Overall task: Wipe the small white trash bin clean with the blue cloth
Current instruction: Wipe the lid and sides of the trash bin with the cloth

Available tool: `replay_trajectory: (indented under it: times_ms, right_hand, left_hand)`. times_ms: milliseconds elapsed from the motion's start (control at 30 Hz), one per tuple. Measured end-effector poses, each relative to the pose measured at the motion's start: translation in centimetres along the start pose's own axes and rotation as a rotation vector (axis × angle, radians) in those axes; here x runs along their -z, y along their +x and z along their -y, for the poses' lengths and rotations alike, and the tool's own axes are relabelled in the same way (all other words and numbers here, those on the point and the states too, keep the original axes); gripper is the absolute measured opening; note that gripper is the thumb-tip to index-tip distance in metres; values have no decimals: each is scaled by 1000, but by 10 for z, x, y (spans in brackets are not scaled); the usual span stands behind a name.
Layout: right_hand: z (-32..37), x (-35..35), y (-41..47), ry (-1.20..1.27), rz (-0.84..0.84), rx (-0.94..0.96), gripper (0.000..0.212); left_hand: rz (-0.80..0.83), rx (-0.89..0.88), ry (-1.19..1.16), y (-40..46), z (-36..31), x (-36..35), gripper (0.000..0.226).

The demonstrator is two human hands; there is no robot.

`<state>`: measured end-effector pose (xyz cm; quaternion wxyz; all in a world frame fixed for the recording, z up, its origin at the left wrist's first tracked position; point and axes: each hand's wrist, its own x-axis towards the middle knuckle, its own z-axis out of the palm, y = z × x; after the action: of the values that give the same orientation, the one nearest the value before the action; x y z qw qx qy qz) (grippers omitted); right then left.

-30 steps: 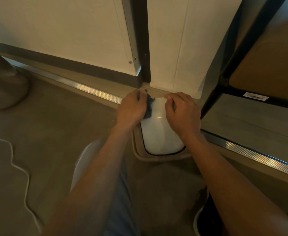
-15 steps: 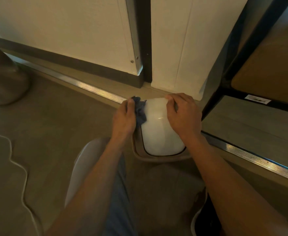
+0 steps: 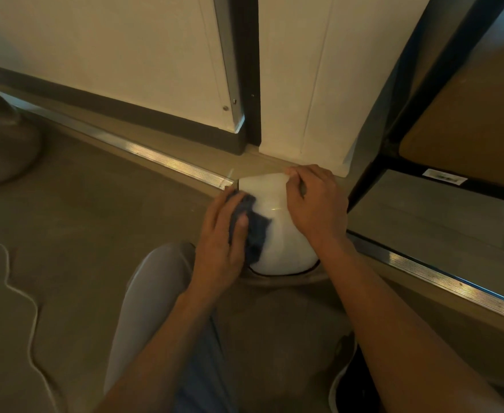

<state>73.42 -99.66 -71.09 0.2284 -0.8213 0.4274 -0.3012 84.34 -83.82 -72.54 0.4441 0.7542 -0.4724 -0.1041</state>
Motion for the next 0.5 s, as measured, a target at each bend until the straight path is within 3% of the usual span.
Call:
replay_trajectory:
  times_ms: [100,167,233,333,433,500]
  right_hand:
    - [-2,0,-1,4,-4,5,36]
    - [0,-1,0,-6,1,-3,35]
    - [1,0,1,-22,-1,-6,32]
    - [1,0,1,-30,-14,-1,29]
    - [0,-1,0,-25,-9,-4,30]
    - [-1,-1,0,-15,-9,-5,33]
  left_hand:
    - [-8,271,-126,57,-2,4,29]
    - [73,372,18,89,-10,2,34]
    - [84,265,245,92,-24,-5,37]
    - [8,-50,389,51,-36,-12,36]
    - [-2,-244,336,14,-16,-8,38]
    - [0,-194,199,18,-5,0,36]
